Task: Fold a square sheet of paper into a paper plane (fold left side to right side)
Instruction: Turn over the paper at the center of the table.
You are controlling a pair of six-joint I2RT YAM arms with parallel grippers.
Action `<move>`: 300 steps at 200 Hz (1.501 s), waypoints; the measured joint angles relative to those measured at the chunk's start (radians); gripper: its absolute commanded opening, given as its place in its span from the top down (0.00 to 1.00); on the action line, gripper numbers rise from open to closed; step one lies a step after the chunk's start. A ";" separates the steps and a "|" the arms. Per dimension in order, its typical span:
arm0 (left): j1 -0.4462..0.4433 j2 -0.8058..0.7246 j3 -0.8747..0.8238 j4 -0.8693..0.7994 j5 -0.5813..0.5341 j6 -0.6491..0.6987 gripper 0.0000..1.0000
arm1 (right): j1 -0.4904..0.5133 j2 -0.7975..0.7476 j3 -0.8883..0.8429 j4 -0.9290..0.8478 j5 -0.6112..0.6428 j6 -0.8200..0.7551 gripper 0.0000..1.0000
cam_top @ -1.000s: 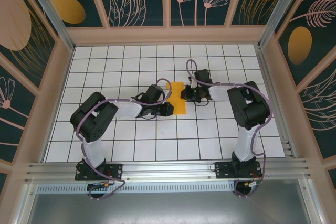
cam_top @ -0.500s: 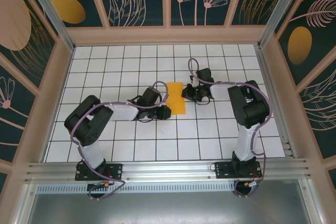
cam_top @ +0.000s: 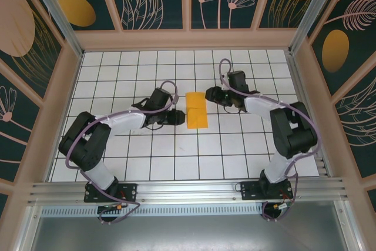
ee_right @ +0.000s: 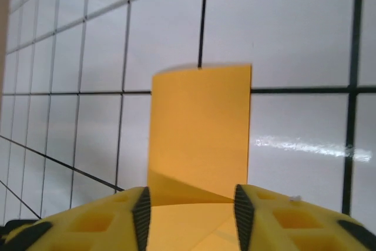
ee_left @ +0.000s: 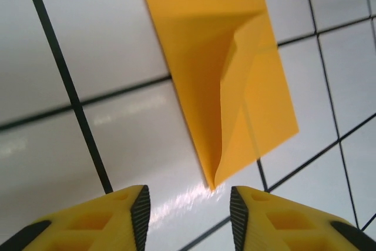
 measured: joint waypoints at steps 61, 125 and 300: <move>0.001 0.180 0.173 0.028 0.080 0.023 0.52 | -0.021 -0.097 -0.170 0.036 0.012 -0.006 0.42; 0.002 0.240 0.197 0.040 0.050 0.041 0.90 | -0.018 -0.101 -0.203 0.079 -0.055 0.006 0.43; 0.023 0.183 0.135 0.058 -0.003 0.027 0.57 | 0.085 0.202 -0.074 0.328 -0.261 0.183 0.93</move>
